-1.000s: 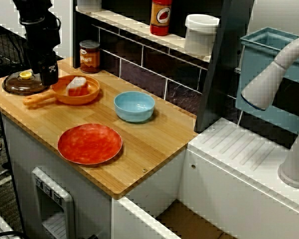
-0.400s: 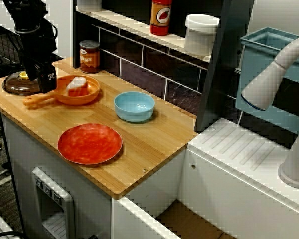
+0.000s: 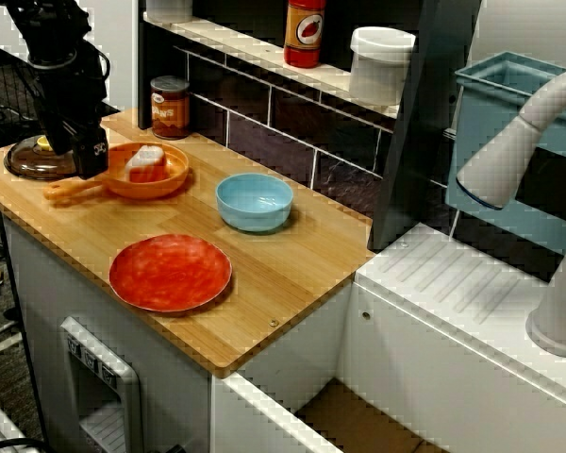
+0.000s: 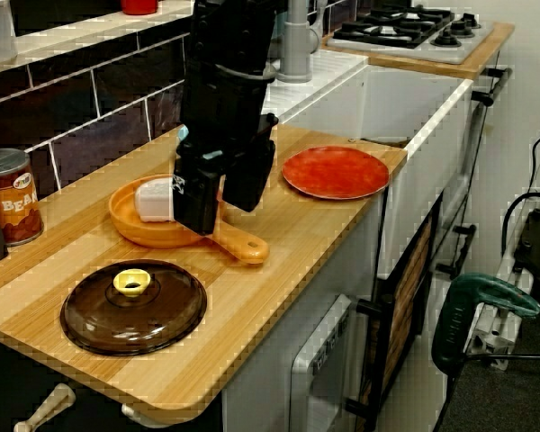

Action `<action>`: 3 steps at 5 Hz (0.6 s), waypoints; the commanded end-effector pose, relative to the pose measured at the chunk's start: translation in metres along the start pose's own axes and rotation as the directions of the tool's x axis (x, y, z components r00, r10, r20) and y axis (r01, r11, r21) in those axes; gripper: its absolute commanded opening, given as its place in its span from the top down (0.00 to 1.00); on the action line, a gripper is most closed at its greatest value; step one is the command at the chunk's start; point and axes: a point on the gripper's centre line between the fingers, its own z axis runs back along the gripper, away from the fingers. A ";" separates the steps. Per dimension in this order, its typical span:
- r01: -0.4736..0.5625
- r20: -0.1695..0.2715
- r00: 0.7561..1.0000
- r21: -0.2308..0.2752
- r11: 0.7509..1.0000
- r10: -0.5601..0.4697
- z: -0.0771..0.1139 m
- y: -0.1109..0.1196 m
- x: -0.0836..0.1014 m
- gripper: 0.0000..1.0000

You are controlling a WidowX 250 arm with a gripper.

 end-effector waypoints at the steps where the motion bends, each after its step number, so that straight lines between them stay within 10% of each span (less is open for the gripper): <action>1: 0.003 0.004 1.000 0.030 1.000 -0.004 0.002 -0.001 -0.006 0.00; 3: -0.004 -0.013 1.000 0.035 0.999 0.005 -0.005 -0.002 -0.010 0.00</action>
